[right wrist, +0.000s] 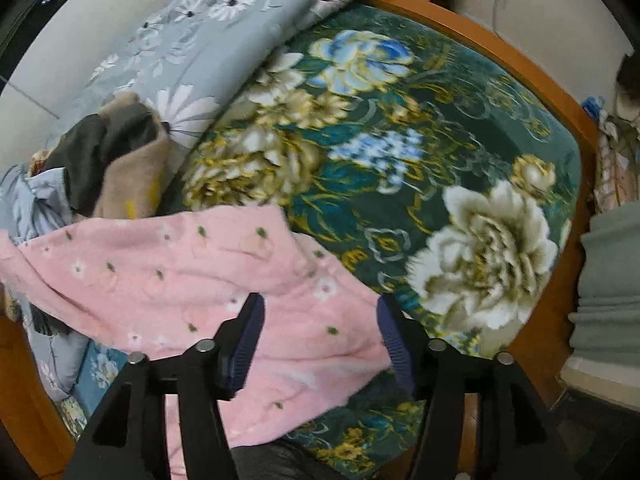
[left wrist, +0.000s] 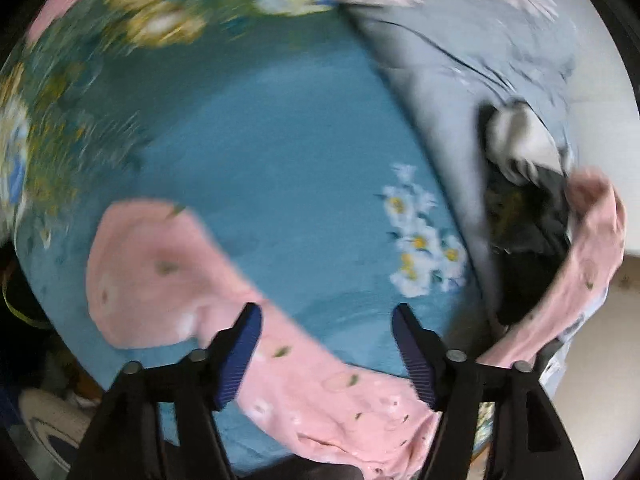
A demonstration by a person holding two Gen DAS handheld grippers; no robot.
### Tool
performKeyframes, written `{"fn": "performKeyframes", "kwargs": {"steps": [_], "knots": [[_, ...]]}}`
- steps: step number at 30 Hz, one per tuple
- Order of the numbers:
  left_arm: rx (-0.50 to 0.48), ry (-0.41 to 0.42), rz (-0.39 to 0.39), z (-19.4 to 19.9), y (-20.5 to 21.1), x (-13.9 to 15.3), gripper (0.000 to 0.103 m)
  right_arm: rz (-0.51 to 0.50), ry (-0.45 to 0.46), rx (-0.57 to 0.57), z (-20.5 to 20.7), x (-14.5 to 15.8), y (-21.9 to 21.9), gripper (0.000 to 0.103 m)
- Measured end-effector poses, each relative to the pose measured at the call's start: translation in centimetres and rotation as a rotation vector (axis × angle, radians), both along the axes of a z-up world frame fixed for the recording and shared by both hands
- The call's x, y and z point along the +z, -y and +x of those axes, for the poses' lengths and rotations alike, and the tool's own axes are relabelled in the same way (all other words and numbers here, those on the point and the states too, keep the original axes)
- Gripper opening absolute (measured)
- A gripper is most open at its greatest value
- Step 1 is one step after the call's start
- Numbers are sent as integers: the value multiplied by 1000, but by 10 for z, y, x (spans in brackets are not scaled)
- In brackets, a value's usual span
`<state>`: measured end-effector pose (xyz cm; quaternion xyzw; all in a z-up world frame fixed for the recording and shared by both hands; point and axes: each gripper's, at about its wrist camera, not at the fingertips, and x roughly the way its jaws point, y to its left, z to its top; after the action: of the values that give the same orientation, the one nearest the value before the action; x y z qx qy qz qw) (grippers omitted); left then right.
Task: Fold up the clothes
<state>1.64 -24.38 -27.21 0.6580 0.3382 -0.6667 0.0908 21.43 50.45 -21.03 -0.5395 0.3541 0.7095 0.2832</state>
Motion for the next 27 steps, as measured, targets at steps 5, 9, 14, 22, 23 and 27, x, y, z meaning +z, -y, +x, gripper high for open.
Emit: {"fn": "performKeyframes", "kwargs": {"steps": [5, 9, 14, 22, 23, 27], "knots": [[-53, 63, -160, -16, -30, 1, 82, -31, -29, 76, -36, -6, 10, 73], [-11, -84, 8, -59, -56, 11, 82, -64, -46, 108, -60, -15, 17, 73], [-12, -313, 209, -158, -116, 40, 82, -122, -46, 142, -85, -31, 24, 73], [-16, -385, 367, -282, -191, 49, 82, -156, -58, 178, -95, -35, 26, 73], [-25, -381, 363, -292, -198, 47, 82, -162, -54, 175, -93, -37, 25, 73], [-70, -358, 325, -319, -221, 41, 71, -185, -35, 155, -78, -43, 25, 73]]}}
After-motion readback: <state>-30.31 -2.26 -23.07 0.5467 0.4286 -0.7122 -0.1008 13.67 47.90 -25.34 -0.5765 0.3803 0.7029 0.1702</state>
